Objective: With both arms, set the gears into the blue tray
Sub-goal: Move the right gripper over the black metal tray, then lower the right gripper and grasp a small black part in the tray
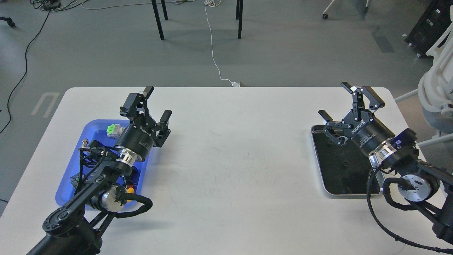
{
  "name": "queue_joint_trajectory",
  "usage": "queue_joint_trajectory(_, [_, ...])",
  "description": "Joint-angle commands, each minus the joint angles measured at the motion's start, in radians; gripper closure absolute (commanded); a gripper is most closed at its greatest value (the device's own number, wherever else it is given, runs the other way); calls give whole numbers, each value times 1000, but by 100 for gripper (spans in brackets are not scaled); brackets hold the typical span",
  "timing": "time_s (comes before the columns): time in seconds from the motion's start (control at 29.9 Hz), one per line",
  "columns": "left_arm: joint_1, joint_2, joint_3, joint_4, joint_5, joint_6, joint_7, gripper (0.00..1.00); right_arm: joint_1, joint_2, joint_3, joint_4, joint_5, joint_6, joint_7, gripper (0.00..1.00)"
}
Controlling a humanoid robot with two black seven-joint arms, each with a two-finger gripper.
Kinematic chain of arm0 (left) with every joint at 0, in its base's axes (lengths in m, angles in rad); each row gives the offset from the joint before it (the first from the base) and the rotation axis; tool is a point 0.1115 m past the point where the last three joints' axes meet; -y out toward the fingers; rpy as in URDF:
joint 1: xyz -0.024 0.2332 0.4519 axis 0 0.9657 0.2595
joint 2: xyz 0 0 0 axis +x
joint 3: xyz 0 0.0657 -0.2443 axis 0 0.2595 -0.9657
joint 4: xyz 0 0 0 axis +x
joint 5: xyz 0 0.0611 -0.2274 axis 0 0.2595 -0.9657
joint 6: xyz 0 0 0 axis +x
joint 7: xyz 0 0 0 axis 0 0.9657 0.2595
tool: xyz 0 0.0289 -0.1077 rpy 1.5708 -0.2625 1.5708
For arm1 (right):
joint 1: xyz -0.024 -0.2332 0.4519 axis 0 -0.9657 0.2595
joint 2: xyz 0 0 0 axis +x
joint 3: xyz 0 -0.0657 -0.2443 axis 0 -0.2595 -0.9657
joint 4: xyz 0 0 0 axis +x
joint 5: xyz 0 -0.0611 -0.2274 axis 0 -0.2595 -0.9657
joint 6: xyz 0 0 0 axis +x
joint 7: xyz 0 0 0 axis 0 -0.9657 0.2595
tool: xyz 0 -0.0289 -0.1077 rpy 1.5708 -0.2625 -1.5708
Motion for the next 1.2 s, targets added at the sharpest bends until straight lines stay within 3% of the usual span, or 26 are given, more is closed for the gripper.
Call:
queue_joint_trajectory(0.0, [-1,2,3,1,4,7,-9,2,-15,-21,-2,11,-3,2,0,1])
queue_joint_trajectory(0.23, [2,19,4,1,-9,-35,-11,2,-2,-25,0,16,-17,4,0,1])
queue_joint_trajectory(0.47, [-12,91,-14,-9,-11,-38,-40,2,171,-187,-84,100,-473,4,0,1])
queue_joint_trajectory(0.6, [-10,94,-13,-16,-11,-44,-81,2,355,-319,-262,149,-761,4,0,1])
queue_joint_trajectory(0.8, [-4,77,-17,-32,-9,-42,-92,2,652,-366,-602,165,-1131,4,0,1])
queue_joint_trajectory(1.0, [0,68,-17,-35,-9,-42,-101,2,842,-341,-868,165,-1357,-4,0,1])
queue_joint_trajectory(1.17, [0,58,-19,-35,-9,-38,-101,2,879,-260,-1018,136,-1507,-62,0,1])
